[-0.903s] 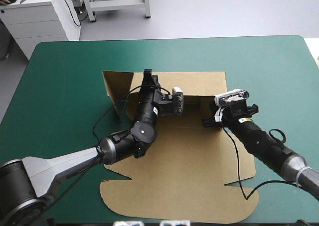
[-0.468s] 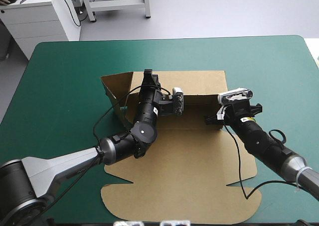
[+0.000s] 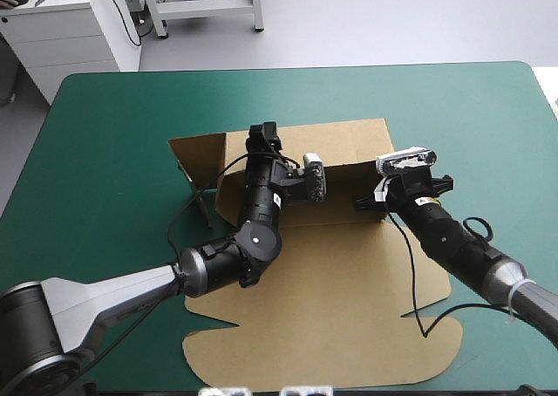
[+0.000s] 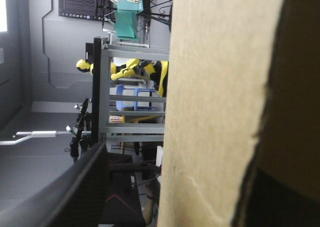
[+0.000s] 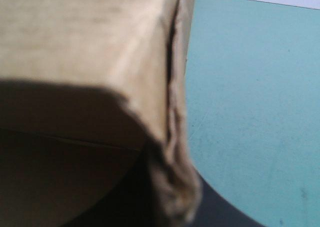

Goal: Fold the box

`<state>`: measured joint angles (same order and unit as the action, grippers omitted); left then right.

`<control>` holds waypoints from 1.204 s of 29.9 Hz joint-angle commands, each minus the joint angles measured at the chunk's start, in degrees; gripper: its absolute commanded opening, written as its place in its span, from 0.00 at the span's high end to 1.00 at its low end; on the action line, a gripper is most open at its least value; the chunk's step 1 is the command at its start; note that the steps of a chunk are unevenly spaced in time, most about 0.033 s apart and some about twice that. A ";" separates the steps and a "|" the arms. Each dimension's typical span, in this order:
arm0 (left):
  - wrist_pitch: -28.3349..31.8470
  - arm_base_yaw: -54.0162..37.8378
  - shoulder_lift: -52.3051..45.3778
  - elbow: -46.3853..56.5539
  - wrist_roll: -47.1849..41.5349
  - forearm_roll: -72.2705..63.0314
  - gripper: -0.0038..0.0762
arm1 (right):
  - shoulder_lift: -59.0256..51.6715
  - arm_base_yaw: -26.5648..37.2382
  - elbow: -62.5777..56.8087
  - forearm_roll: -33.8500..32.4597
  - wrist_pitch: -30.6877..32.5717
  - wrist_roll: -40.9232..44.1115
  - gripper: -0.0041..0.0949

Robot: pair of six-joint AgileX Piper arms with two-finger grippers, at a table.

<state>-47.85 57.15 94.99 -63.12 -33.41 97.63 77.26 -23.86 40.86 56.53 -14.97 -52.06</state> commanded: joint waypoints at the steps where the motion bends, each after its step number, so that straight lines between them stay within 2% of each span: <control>1: -7.25 3.40 -2.78 -1.49 -0.94 2.53 0.40 | 1.13 0.02 5.02 2.59 -1.89 -2.18 0.98; 5: -7.83 7.51 -2.78 -1.49 -0.94 2.53 0.40 | 4.26 2.38 9.12 10.55 0.99 -8.20 0.98; 7: -7.83 9.06 -2.78 -1.49 -0.94 2.53 0.40 | 5.05 3.95 10.21 12.27 2.77 -10.40 0.98; 13: -11.05 13.33 -2.78 -1.49 -0.94 2.53 0.40 | 6.78 8.30 12.94 12.28 8.23 -11.92 0.98; 18: -15.16 17.32 -2.87 -1.49 -0.94 0.97 0.42 | 7.93 9.06 13.16 12.16 11.09 -12.48 0.98; 21: -14.97 18.02 -2.98 -1.49 1.18 -1.88 0.55 | 8.07 9.06 13.16 12.16 11.73 -12.48 0.98; 25: -14.46 18.02 -3.11 -1.49 4.31 -3.25 0.93 | 8.07 9.06 13.16 12.41 12.26 -12.48 0.98; 31: -3.74 16.55 -7.24 -1.84 6.84 -14.68 0.95 | 8.07 10.60 13.43 12.41 17.47 -11.91 0.98; 36: -1.81 11.98 -11.29 -1.84 6.84 -20.47 0.95 | 8.07 13.67 13.87 11.10 23.39 -10.27 0.98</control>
<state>-49.32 71.35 88.19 -63.18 -26.29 77.87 87.10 -11.52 52.92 67.94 3.43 -64.20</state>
